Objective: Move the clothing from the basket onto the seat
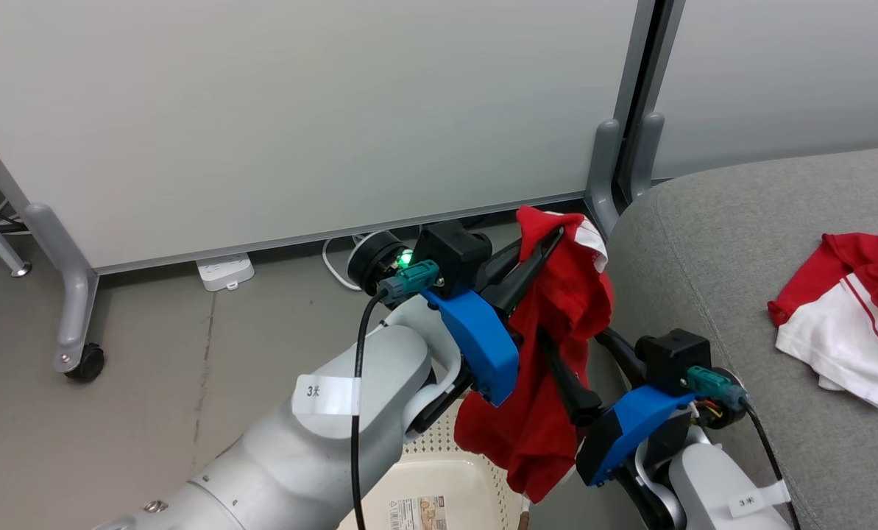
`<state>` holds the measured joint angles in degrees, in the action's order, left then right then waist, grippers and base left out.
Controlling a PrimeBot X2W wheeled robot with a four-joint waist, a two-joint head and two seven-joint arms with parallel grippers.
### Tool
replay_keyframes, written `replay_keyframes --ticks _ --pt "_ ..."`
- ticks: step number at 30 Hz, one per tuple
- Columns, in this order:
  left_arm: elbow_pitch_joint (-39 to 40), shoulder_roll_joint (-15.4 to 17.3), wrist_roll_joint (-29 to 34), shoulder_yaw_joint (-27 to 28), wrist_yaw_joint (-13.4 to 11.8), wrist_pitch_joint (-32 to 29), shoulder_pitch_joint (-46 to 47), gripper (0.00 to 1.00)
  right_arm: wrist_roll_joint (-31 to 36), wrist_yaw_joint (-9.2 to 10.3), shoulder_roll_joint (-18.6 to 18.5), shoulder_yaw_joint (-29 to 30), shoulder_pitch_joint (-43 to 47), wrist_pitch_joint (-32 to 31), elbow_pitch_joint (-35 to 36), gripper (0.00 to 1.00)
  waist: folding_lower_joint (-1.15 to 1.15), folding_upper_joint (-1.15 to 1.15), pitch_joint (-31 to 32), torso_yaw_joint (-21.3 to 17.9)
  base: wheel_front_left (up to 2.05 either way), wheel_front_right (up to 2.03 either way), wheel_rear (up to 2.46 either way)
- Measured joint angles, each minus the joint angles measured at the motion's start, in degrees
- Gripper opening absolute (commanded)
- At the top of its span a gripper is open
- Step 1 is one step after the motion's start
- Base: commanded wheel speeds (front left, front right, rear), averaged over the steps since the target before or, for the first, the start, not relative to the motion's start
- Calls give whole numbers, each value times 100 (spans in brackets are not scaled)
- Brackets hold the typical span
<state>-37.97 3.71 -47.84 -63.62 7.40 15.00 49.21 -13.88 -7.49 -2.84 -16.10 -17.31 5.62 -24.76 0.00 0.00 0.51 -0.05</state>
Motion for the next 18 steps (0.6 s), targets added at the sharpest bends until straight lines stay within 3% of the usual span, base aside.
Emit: replay_keyframes --ticks 16,18 --pt "286 -57 -51 -137 0 1 23 0 -595 0 0 -823 -1390 421 -1909 100 0 0 45 17 0 0 0" --pt "304 -60 -56 -144 0 1 23 0 -673 0 0 -921 -1511 481 -2092 92 0 0 55 13 0 0 0"
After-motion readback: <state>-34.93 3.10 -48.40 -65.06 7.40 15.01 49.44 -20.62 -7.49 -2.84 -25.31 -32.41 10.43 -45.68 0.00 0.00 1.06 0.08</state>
